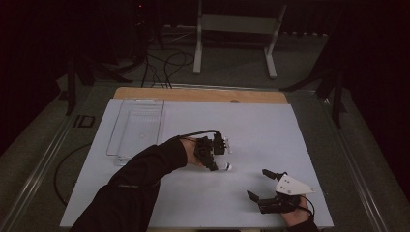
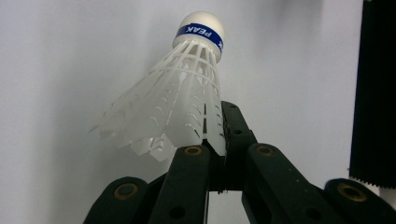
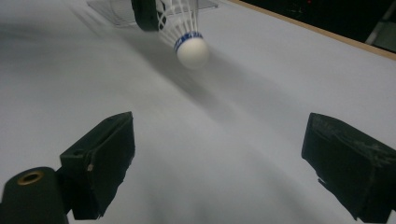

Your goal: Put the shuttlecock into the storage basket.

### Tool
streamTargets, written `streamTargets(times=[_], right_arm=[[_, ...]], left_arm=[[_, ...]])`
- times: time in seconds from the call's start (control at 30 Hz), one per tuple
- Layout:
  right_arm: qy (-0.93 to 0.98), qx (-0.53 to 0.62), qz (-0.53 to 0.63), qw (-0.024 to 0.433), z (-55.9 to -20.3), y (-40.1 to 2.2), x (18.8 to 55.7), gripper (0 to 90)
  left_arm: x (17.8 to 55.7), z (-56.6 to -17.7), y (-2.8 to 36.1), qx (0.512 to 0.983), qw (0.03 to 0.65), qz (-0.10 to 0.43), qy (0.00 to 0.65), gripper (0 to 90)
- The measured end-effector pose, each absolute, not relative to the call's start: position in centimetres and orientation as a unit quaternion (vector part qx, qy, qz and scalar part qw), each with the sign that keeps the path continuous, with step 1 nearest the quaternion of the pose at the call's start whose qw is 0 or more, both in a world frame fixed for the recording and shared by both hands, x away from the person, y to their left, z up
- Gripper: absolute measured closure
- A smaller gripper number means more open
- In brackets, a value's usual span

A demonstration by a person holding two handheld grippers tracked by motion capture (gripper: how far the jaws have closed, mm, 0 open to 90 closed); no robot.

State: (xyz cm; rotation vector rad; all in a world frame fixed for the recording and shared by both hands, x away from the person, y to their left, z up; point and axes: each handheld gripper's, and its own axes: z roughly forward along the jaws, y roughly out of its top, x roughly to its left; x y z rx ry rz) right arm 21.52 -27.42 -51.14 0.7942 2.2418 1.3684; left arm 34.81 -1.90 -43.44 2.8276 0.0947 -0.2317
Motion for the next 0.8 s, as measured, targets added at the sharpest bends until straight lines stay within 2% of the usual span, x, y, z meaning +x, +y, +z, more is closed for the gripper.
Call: streamTargets(times=[0.8], right_arm=[[0.797, 0.288, 0.491, 0.199, -51.1, -27.5, 21.6, 10.3]], left_arm=[[34.3, -39.9, 0.3, 0.984, 0.157, -0.08, 0.016, 90.0]])
